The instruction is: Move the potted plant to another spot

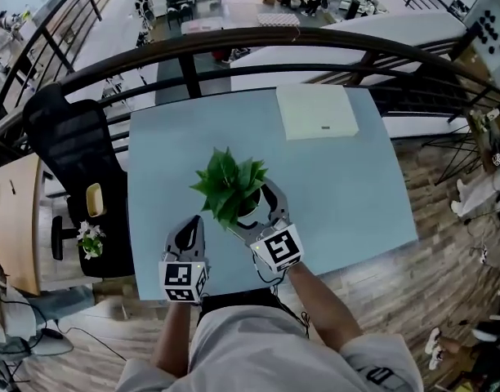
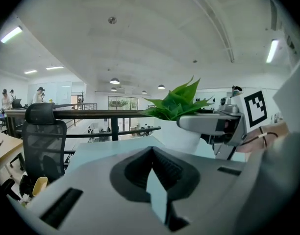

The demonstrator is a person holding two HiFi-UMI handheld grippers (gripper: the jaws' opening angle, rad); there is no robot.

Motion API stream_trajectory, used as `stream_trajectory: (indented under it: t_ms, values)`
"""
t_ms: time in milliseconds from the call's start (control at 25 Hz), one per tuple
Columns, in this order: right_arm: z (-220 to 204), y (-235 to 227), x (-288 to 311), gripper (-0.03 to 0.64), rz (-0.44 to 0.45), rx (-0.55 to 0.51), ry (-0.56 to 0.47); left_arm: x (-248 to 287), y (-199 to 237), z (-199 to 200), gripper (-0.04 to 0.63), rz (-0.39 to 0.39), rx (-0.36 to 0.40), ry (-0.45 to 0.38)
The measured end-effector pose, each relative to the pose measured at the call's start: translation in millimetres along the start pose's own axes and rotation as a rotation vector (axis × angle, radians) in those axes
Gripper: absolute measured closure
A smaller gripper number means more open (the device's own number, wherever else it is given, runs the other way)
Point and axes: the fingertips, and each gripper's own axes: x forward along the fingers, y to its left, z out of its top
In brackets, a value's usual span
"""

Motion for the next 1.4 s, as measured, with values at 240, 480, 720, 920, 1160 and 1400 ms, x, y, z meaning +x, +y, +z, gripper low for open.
stream_trajectory:
  t_ms: [240, 480, 720, 920, 1160, 1400]
  values:
    - [15.0, 8.8, -39.3, 0.103, -0.008, 0.015, -0.033, -19.0, -38.8, 10.9, 0.583, -0.026, 0.031, -0.027]
    - [24.8, 13.4, -73.5, 0.103, -0.001, -0.026, -0.043, -35.8, -68.7, -3.3, 0.583, -0.03, 0.018, -0.014]
    - [27.4, 12.6, -87.5, 0.103, -0.033, -0.043, -0.042, -34.9, -74.5, 0.4, 0.583, -0.071, 0.038, -0.029]
    - [33.4, 14.8, -87.3, 0.103, -0.079, -0.059, -0.022, -27.0, -66.6, 4.7, 0.583, -0.137, 0.054, -0.022]
    - [36.0, 7.2, -90.8, 0.103, -0.213, -0.007, -0.026, -11.1, -67.0, 20.6, 0.583, -0.268, 0.083, -0.039]
    - [30.6, -0.1, -113.2, 0.103, -0.336, -0.013, 0.008, 9.5, -95.8, 15.7, 0.583, -0.434, 0.122, -0.031]
